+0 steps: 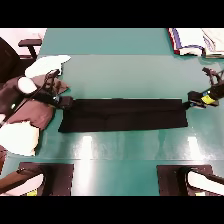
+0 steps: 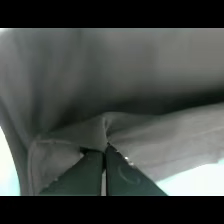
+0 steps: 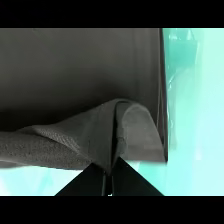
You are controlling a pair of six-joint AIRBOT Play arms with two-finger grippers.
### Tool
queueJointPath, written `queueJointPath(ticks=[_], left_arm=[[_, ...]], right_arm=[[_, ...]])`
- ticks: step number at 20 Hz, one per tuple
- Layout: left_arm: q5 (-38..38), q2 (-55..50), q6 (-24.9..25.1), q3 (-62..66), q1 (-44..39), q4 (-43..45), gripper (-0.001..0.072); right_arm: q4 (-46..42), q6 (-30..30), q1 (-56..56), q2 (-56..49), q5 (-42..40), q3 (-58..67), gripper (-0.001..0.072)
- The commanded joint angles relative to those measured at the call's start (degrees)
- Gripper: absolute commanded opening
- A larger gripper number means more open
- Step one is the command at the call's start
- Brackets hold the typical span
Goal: Fold the shirts.
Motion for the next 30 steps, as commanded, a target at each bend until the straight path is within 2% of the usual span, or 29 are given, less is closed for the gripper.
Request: queueJointPath(ticks=[1, 3, 4, 5, 6, 7, 9, 10, 11, 12, 13, 14, 15, 17, 21, 23, 24, 25, 27, 28, 30], left_arm=[[6.8, -8.8, 2.0, 5.7, 0.0, 0.4, 0.0025], [8.2, -9.6, 2.0, 6.5, 0.0, -0.2, 0.0027], [8.0, -9.6, 2.0, 6.7, 0.0, -0.5, 0.0079], [7.6, -9.5, 2.0, 7.0, 0.0, -0.5, 0.0344], [6.7, -9.5, 1.8, 7.5, 0.0, -0.5, 0.0532], [5.1, -9.5, 1.8, 8.3, 0.0, -0.5, 0.0538], [0.9, -9.5, 1.9, 10.1, 0.0, -0.7, 0.0536], [-0.8, -9.4, 2.1, 10.3, 0.0, -1.8, 0.0416], [-2.1, -9.4, 2.1, 10.3, 0.0, -2.5, 0.0174], [-2.4, -9.4, 2.2, 10.2, 0.0, -3.4, 0.0032], [-1.9, -9.5, 2.1, 10.2, 0.0, -4.7, 0.0035], [-0.7, -9.5, 2.1, 10.2, 0.0, -6.8, 0.0034], [0.4, -9.5, 2.1, 10.2, 0.0, -9.4, 0.0034], [2.6, -9.6, 2.0, 10.2, -0.6, -14.2, 0.0026], [7.3, -10.5, 1.3, 10.2, -7.7, -14.9, 0.0025], [11.3, -12.2, -2.4, 10.3, -11.7, -15.0, 0.0025], [13.5, -13.3, -4.0, 10.5, -13.4, -15.5, 0.0024], [15.1, -14.6, -4.1, 10.9, -14.9, -16.4, 0.0025], [15.4, -17.8, -4.0, 13.2, -17.6, -16.9, 0.0025], [15.1, -19.8, -4.0, 15.0, -18.9, -16.9, 0.0025], [14.7, -23.5, -4.0, 18.9, -21.4, -17.0, 0.0025]], right_arm=[[2.9, -0.8, 0.3, -8.6, -0.5, 6.2, 0.0014], [7.2, -2.0, -0.6, -11.4, -0.5, 8.0, 0.0015], [9.9, -3.3, -1.2, -12.1, -0.6, 8.5, 0.0038], [12.8, -5.0, -2.2, -12.6, -0.6, 8.9, 0.0201], [15.7, -6.6, -3.3, -12.7, -0.6, 9.2, 0.0354], [17.9, -8.9, -4.5, -12.3, -0.4, 9.2, 0.0402], [18.6, -12.1, -8.2, -11.0, 1.6, 8.9, 0.0412], [18.7, -12.9, -10.4, -9.8, 1.5, 7.6, 0.0412], [18.7, -13.2, -13.0, -8.5, 1.1, 5.3, 0.0412], [18.7, -13.4, -15.8, -7.7, 0.9, 2.8, 0.0412], [19.3, -15.3, -18.9, -7.6, 0.9, 0.0, 0.0421], [20.2, -16.5, -21.7, -7.9, 0.9, -2.5, 0.0528], [22.0, -18.5, -24.1, -8.8, 1.0, -4.8, 0.0588], [24.3, -20.7, -26.9, -11.4, 0.7, -8.0, 0.0585], [25.8, -21.8, -24.8, -16.1, -1.6, -10.0, 0.0572], [25.7, -21.8, -21.0, -17.7, -1.7, -8.2, 0.0489], [25.7, -21.8, -18.9, -18.0, -2.1, -7.3, 0.0424], [25.7, -22.0, -16.9, -18.0, -2.6, -6.5, 0.0391], [25.6, -22.3, -13.6, -17.9, -2.0, -4.1, 0.0112], [25.7, -22.3, -12.7, -17.8, -1.3, -2.6, 0.0039], [25.9, -22.3, -11.2, -15.7, -0.3, 0.5, 0.0013]])
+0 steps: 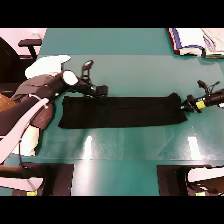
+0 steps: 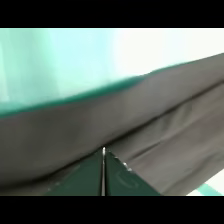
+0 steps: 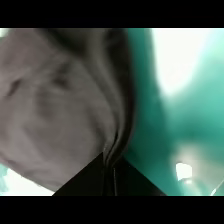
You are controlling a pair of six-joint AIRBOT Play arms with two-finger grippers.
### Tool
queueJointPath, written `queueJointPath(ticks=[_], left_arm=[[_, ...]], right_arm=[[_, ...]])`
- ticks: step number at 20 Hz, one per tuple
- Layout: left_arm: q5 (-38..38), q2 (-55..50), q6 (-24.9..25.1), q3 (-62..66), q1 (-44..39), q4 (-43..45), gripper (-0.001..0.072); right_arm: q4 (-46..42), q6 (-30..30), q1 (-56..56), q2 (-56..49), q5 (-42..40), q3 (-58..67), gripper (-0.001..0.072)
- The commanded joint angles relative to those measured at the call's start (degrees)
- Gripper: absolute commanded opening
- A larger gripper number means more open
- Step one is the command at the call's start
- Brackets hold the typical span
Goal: Fold the shirts.
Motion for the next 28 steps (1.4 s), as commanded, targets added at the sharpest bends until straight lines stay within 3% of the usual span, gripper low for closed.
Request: queueJointPath(ticks=[1, 8, 13, 18, 22, 28], left_arm=[[0.8, -6.1, -0.7, 5.7, -4.7, -0.6, 0.0024], [0.6, -12.9, -0.8, 10.6, -9.4, -0.5, 0.0024], [1.4, -14.4, -0.7, 10.7, -10.4, -1.6, 0.0024], [1.9, -14.3, -0.7, 11.4, -10.2, -1.3, 0.0025], [-3.8, -9.3, -0.7, 15.8, -4.4, 4.9, 0.0025], [-8.1, 9.9, -0.7, 17.2, 13.6, 17.5, 0.0025]], right_arm=[[1.0, -0.2, 3.9, 3.1, 2.4, 5.5, 0.0013], [18.6, 2.0, 11.1, 17.2, 3.5, 17.8, 0.0012], [18.7, 6.4, 21.3, 19.7, 2.3, 24.0, 0.0013], [18.6, 6.6, 31.2, 19.5, -2.0, 25.1, 0.0013], [20.1, 6.6, 37.1, 18.6, -4.8, 25.1, 0.0013], [25.1, 3.7, 55.2, 9.4, -14.5, 25.2, 0.0014]])
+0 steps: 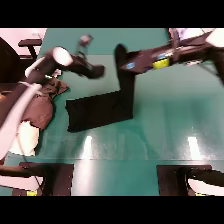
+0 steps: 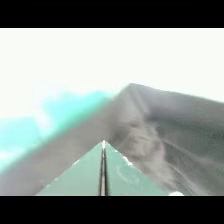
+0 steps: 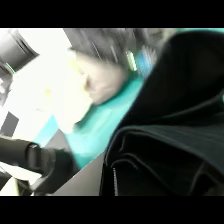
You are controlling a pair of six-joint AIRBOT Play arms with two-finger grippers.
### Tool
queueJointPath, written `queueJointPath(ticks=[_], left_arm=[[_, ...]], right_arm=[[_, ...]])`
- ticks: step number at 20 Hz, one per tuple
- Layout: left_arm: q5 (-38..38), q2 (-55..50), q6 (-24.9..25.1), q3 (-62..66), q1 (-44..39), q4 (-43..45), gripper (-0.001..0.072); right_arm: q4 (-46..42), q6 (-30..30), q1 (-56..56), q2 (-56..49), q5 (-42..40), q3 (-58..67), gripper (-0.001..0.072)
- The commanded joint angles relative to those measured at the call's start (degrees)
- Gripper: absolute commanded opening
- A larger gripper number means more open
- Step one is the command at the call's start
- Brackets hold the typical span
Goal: Fold the shirts.
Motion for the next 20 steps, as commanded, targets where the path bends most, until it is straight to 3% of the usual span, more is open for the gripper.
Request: queueJointPath(ticks=[1, 2, 3, 4, 5, 7, 10, 15, 16, 17, 18, 20], left_arm=[[-2.3, 11.2, 0.1, 0.6, 10.6, 7.5, 0.0025], [-2.4, 13.7, 0.1, 0.6, 12.9, 8.6, 0.0025], [-2.8, 16.1, 0.1, 0.6, 15.1, 9.5, 0.0025], [-3.2, 17.8, 0.1, 0.6, 16.9, 9.9, 0.0025], [-3.7, 19.0, 0.1, 0.6, 18.5, 9.9, 0.0025], [-5.2, 20.4, 0.1, 0.5, 20.4, 9.9, 0.0025], [-7.5, 20.6, 1.0, 0.5, 20.8, 9.9, 0.0025], [-8.9, 20.6, 1.2, 0.5, 20.8, 9.6, 0.0025], [-9.1, 20.6, 1.2, 0.4, 20.8, 9.6, 0.0025], [-9.1, 20.6, 1.2, 0.3, 20.8, 9.3, 0.0026], [-9.1, 20.6, 1.2, 0.1, 20.6, 9.2, 0.0025], [-9.1, 20.0, 1.6, 0.1, 19.6, 9.2, 0.0025]], right_arm=[[3.6, -3.8, 12.4, -6.7, -9.3, 0.1, 0.0015], [4.1, -4.5, 16.1, -9.4, -13.3, 0.1, 0.0028], [4.7, -6.0, 18.9, -11.7, -16.4, 0.2, 0.0145], [5.3, -8.0, 21.3, -14.2, -18.0, 0.7, 0.0337], [5.2, -8.9, 22.9, -16.6, -16.7, 2.6, 0.0415], [3.7, -8.8, 23.8, -20.0, -10.3, 7.9, 0.0409], [-8.3, -3.5, 20.5, -19.2, -4.1, 9.9, 0.0372], [-23.8, 4.0, 5.5, -9.7, -2.3, -7.0, 0.0378], [-24.9, 5.7, 1.8, -8.5, -2.6, -10.7, 0.0400], [-24.7, 7.2, -2.3, -7.8, -2.6, -14.1, 0.0532], [-23.9, 7.8, -5.6, -8.0, -2.6, -16.6, 0.0617], [-20.4, 7.8, -10.4, -9.9, -2.9, -20.4, 0.0616]])
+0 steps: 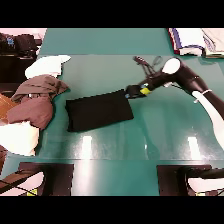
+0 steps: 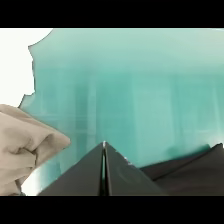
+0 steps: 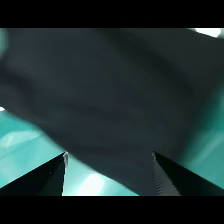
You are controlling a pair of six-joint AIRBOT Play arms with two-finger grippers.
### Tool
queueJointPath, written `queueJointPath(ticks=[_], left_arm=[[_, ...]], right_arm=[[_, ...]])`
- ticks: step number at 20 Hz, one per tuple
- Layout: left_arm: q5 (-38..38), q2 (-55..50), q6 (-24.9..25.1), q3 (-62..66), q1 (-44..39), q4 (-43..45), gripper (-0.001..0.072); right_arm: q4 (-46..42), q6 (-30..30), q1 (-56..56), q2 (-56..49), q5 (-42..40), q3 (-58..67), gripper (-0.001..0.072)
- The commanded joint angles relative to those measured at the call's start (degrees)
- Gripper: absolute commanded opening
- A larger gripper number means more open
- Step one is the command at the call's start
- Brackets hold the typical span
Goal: Fold the shirts.
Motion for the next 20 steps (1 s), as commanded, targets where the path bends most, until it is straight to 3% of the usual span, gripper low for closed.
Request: queueJointPath(ticks=[1, 3, 10, 12, 14, 15, 18, 20], left_arm=[[-0.3, -0.5, 0.4, -0.2, -1.2, -0.2, 0.0025], [0.4, -0.8, 0.4, -0.2, -2.5, -0.2, 0.0025], [0.8, -1.3, 1.8, -0.2, -3.5, -0.2, 0.0026], [0.7, -1.3, 1.9, -0.2, -3.5, -0.3, 0.0025], [0.6, -1.3, 1.9, -0.2, -3.6, -1.0, 0.0025], [0.7, -1.3, 1.9, -0.2, -3.6, -2.5, 0.0025], [0.9, -1.3, 1.9, -0.2, -3.6, -7.0, 0.0025], [0.6, -1.3, 1.9, -0.2, -3.6, -8.4, 0.0025]], right_arm=[[2.6, 2.6, -9.0, -1.7, 0.2, -7.8, 0.0613], [5.5, 2.5, -9.4, -5.7, -0.2, -7.4, 0.0577], [15.8, 1.4, 0.0, -20.0, 0.2, 6.5, 0.0551], [16.5, 0.6, 2.8, -22.5, -0.3, 10.6, 0.0340], [16.3, 0.5, 4.3, -24.0, -0.4, 14.2, 0.0068], [16.3, 0.5, 4.4, -24.1, -0.3, 15.5, 0.0013], [14.7, 0.4, 2.6, -22.0, -0.1, 17.6, 0.0012], [8.3, 0.8, -0.5, -18.2, -0.1, 17.6, 0.0012]])
